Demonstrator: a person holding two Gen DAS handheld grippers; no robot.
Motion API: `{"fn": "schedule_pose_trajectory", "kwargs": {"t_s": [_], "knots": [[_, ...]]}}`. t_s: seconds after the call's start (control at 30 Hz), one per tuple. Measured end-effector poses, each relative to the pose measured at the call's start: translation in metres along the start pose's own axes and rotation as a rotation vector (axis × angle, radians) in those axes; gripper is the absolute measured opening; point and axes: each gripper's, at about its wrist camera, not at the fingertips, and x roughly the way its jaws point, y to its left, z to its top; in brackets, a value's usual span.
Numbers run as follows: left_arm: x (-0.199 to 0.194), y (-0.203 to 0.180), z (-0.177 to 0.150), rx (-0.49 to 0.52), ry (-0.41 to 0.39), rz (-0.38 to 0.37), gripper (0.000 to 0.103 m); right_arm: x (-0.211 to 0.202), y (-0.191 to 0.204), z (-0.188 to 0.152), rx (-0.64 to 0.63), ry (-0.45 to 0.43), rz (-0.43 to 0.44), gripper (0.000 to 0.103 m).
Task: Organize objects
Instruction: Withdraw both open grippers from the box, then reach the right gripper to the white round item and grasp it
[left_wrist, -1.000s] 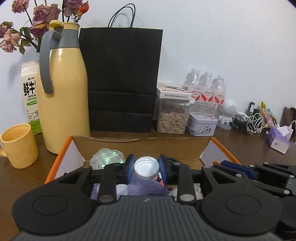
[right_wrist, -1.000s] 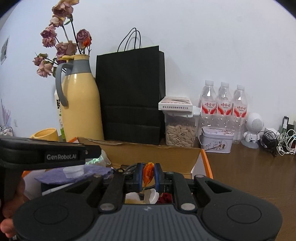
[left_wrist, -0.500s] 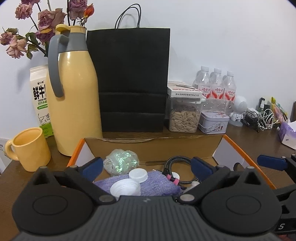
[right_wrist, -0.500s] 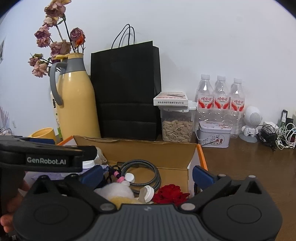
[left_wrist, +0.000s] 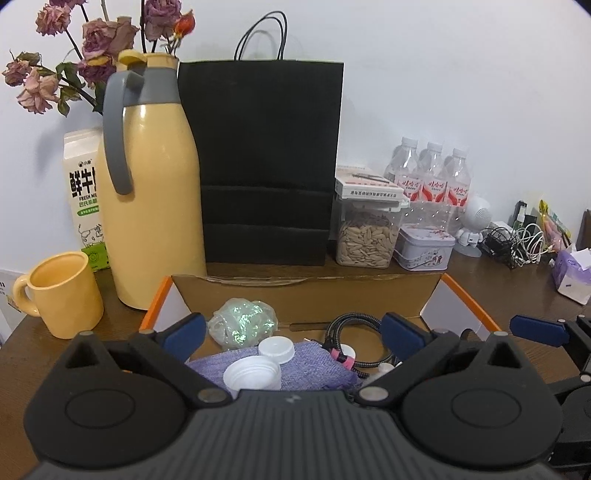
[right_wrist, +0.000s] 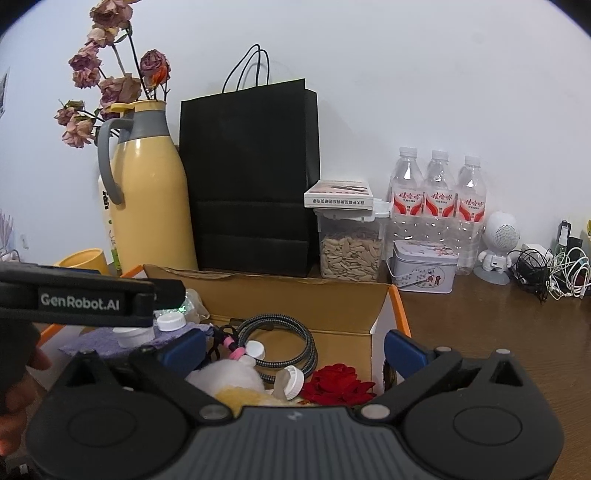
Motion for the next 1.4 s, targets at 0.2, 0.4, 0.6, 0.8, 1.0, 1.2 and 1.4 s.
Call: {"fn": "schedule_pose_trajectory", "kwargs": {"t_s": [0.2,0.4,0.6,0.8,1.0,1.2,1.4], "knots": [[-0.031,0.013,0.003,-0.021,-0.031,-0.013,0.103,-0.018,0.005,0.004,-0.028,-0.033,0.000,0.103],[-0.066,0.027,-0.001,-0.034,-0.053,-0.008,0.103,-0.053,0.016,0.003,-0.067,-0.084,0.001,0.103],[-0.099,0.039,-0.019,-0.011,-0.050,-0.001,0.103,-0.082,0.030,-0.011,-0.076,-0.085,0.009,0.103],[-0.126,0.055,-0.043,-0.005,-0.013,0.034,0.103,-0.104,0.040,-0.032,-0.067,-0.051,0.013,0.103],[-0.142,0.075,-0.065,-0.013,0.030,0.091,0.103,-0.114,0.051,-0.055,-0.070,0.006,0.034,0.103],[-0.155,0.088,-0.088,-0.010,0.068,0.104,0.103,-0.119,0.067,-0.076,-0.095,0.063,0.068,0.103],[-0.155,0.102,-0.113,-0.025,0.129,0.105,0.103,-0.113,0.088,-0.093,-0.133,0.128,0.108,0.103]]}}
